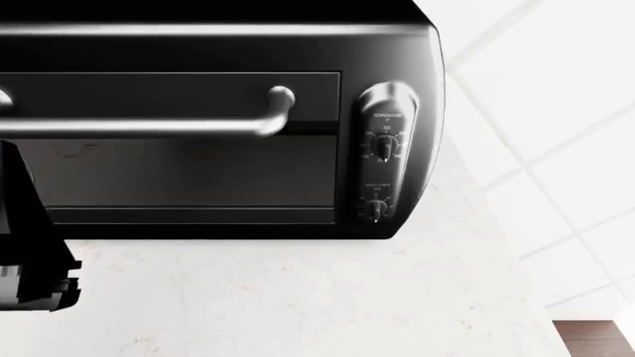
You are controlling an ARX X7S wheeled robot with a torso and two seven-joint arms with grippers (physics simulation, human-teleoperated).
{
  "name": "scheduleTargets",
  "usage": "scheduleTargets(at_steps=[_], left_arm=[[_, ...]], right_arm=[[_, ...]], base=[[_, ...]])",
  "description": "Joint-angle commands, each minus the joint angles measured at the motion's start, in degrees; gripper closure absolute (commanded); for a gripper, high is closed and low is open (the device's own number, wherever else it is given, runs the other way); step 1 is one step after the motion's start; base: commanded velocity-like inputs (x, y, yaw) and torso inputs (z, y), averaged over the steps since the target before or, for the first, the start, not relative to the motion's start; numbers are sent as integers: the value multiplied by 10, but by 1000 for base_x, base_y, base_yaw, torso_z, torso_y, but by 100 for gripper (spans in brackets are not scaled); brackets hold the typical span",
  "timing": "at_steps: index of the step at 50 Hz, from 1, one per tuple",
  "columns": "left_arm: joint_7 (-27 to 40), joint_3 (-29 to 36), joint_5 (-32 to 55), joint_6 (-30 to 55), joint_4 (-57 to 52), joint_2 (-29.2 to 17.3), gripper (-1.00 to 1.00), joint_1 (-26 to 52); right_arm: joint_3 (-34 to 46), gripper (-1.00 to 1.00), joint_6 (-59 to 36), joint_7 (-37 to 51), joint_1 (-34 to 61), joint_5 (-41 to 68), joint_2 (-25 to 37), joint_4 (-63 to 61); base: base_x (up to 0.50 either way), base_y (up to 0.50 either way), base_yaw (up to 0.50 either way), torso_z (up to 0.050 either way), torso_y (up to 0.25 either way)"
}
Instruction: Pick the cans from the counter and place them in their designated side in the cabinet.
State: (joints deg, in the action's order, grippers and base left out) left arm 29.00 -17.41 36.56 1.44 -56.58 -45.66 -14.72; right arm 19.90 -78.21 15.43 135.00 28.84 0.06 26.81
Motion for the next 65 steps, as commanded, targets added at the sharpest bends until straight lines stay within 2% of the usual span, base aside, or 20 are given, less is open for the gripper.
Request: scheduleTargets(at_steps=[1,10,15,24,31,35,44,53,65], left_arm=[[3,-7,8,-8,-7,-5,100,-5],[3,-4,5,-13,-7,-5,100,-9],[4,4,3,-13,-2,-6,100,-3],[4,9,0,-17,3,-4,100,-2],[7,7,0,-15,-2,-8,100,-5],[9,11,-1,-14,-3,-9,100,-3],[11,16,0,-14,0,-13,100,1],[7,23,-1,-22,8,-10,100,4],[-2,21,-6,-39,18,-3,100,-10]], right_arm=[[-33,-100,-63,20,0,11,-1,-81],[-62,-100,-117,66,0,59,-1,-150],[-68,-100,-118,144,0,154,2,-168],[-85,-100,-115,438,-6,511,28,-204],[-89,-100,-75,675,-102,773,42,-295],[-68,-100,-25,739,-158,852,63,-360],[49,-100,166,743,-257,897,162,-536],[169,-100,337,744,-251,898,218,-645],[302,-100,493,745,-277,813,293,-761]], base=[[0,0,0,0,0],[0,0,0,0,0],[0,0,0,0,0],[0,0,0,0,0],[0,0,0,0,0],[0,0,0,0,0],[0,0,0,0,0],[0,0,0,0,0],[0,0,0,0,0]])
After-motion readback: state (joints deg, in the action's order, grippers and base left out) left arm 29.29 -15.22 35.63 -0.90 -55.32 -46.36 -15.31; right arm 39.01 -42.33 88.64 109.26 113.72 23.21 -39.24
